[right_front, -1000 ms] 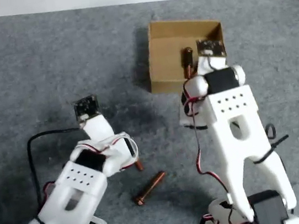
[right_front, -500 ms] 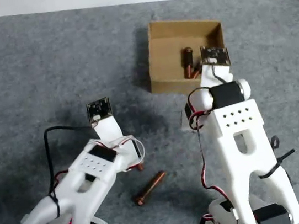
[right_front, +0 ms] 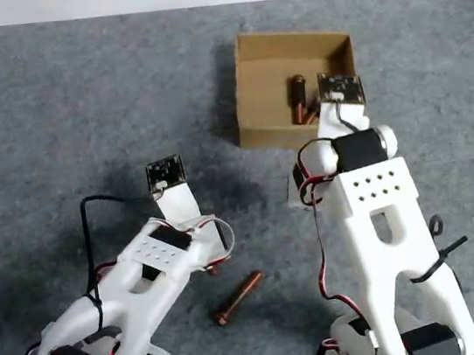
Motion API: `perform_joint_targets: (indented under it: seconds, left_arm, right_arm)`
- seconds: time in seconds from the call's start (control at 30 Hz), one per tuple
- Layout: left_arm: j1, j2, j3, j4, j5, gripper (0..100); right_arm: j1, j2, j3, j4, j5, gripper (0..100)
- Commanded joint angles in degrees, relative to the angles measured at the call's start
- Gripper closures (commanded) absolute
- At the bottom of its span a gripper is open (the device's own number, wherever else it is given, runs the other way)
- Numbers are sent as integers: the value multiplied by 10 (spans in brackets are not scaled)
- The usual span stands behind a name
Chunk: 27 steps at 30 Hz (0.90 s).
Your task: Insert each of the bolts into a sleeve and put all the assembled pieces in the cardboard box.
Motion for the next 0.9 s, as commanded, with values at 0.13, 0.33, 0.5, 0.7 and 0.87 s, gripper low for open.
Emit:
perform_joint_targets:
  seconds: [0.13, 0.33, 0.5, 0.7, 0.87]
  left_arm:
    - [0, -40, -18, 11, -77, 995]
    - [-2, -225, -30, 103, -171, 995]
    - [-2, -440, -69, 174, -260, 995]
    - [-2, -626, -102, 212, -294, 995]
    - [2, -645, -99, 166, -289, 995]
  right_arm:
    - [7, -26, -2, -6, 81, 994]
    - [2, -34, -6, -4, 84, 994]
    - [-40, -167, 2, -16, 85, 994]
    - [-49, -385, 121, -94, 90, 994]
    - [-80, -558, 344, -225, 244, 994]
